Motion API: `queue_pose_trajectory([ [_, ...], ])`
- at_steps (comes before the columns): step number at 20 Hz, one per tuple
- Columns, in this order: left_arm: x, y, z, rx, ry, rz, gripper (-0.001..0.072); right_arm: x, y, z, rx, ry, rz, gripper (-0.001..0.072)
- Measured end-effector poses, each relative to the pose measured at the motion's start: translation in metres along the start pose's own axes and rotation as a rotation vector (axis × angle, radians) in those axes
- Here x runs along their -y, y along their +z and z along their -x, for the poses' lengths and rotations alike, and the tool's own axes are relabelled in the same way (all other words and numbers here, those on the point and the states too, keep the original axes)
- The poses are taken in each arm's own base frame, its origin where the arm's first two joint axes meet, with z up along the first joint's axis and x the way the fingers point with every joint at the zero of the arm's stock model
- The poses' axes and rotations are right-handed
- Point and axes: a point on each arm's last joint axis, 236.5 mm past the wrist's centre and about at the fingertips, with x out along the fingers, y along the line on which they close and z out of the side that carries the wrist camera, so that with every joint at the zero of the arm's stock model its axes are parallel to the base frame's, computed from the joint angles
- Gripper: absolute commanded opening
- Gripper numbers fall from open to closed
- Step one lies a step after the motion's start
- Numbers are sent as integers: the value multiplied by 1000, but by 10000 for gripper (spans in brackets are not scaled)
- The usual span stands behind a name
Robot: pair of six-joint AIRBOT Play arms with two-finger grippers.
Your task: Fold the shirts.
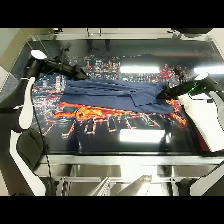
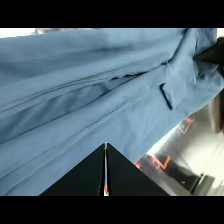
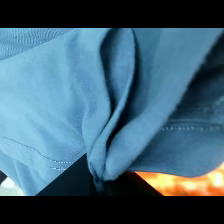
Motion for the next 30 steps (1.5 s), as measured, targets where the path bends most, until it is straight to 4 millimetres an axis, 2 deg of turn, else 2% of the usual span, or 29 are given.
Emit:
queue_pose_trajectory([
  [2,7,-3,-21,-26,36,-41,-1,-10,3,9,0,1,14,16],
  [5,16,-4,-61,-45,138,-89,-1,-40,11,33,9,32,42,15],
  [9,35,-2,-127,-10,223,-156,-1,-85,19,72,19,59,105,15],
  [13,47,-23,-192,-29,238,-194,-1,-134,21,105,8,111,163,15],
  [16,57,-35,-217,-37,230,-182,0,-173,15,114,-18,166,206,16],
  [21,87,-58,-241,-83,156,-143,-1,-221,10,98,-39,209,255,16],
  [23,96,-67,-235,-132,140,-144,-1,-241,12,86,-27,221,268,16],
  [25,109,-54,-204,-131,124,-149,-1,-261,13,70,-16,234,271,16],
  [26,112,-43,-179,-123,126,-151,-1,-271,14,60,-9,239,273,16],
  [28,104,-25,-120,-108,158,-147,0,-291,16,35,6,249,278,16],
  [30,93,-2,-41,-37,199,-119,0,-311,19,-1,30,262,280,16],
])
